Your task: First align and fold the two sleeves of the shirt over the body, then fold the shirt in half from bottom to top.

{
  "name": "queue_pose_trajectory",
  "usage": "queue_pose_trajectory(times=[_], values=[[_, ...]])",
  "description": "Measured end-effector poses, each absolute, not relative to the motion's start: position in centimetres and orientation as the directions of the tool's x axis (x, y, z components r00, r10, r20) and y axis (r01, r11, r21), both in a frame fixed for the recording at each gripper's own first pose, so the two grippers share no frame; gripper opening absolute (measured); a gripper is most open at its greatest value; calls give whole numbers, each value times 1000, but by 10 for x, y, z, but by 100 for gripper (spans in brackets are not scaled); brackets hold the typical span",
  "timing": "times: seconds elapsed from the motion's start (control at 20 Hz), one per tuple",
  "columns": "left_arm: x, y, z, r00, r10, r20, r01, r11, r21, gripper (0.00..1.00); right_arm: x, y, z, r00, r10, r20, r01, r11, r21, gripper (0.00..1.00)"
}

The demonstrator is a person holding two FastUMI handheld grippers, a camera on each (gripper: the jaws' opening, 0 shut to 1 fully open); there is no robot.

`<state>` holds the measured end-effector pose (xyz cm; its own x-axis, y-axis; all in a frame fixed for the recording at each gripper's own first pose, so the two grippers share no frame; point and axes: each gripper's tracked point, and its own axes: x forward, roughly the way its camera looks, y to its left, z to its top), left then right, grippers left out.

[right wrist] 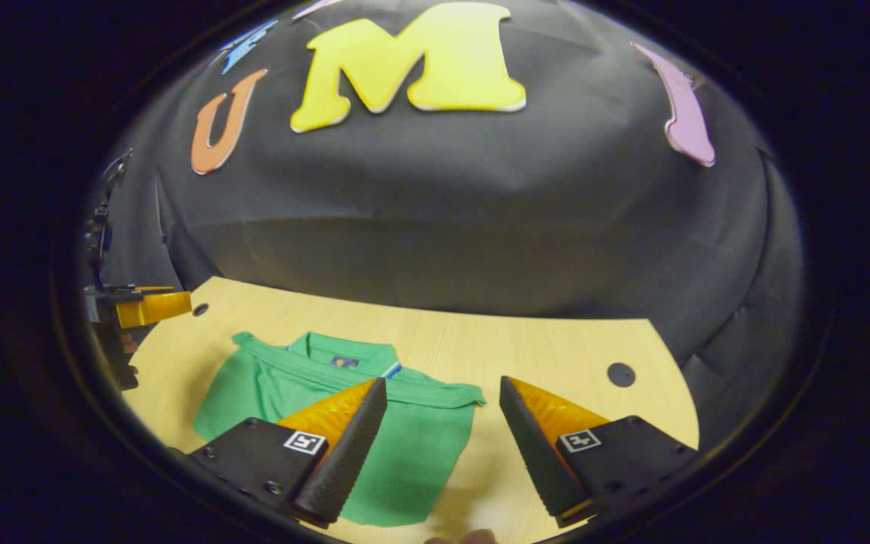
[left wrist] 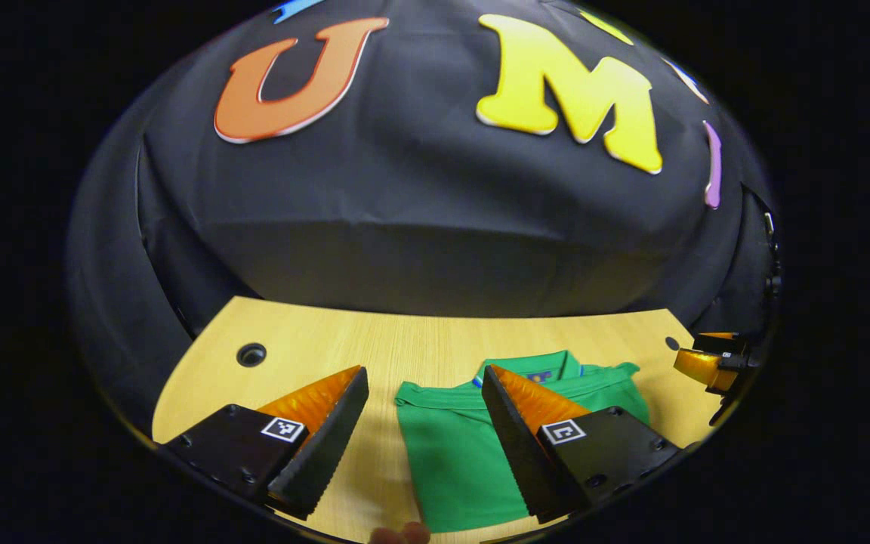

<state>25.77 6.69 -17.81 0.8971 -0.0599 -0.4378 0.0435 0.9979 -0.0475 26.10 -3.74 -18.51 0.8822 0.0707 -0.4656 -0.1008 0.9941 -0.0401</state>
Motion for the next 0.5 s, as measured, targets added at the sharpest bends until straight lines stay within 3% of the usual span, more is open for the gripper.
queue_pose_trajectory(times=[0.2, 0.5], values=[[187, 45, -112, 934, -54, -354, 20, 995, -99, 100, 194, -15, -124, 929, 86, -359, -107, 994, -38, 96], [82, 27, -23, 983, -76, -169, 73, 997, -26, 99, 90, 27, -35, 979, 141, -146, -147, 989, -31, 96]])
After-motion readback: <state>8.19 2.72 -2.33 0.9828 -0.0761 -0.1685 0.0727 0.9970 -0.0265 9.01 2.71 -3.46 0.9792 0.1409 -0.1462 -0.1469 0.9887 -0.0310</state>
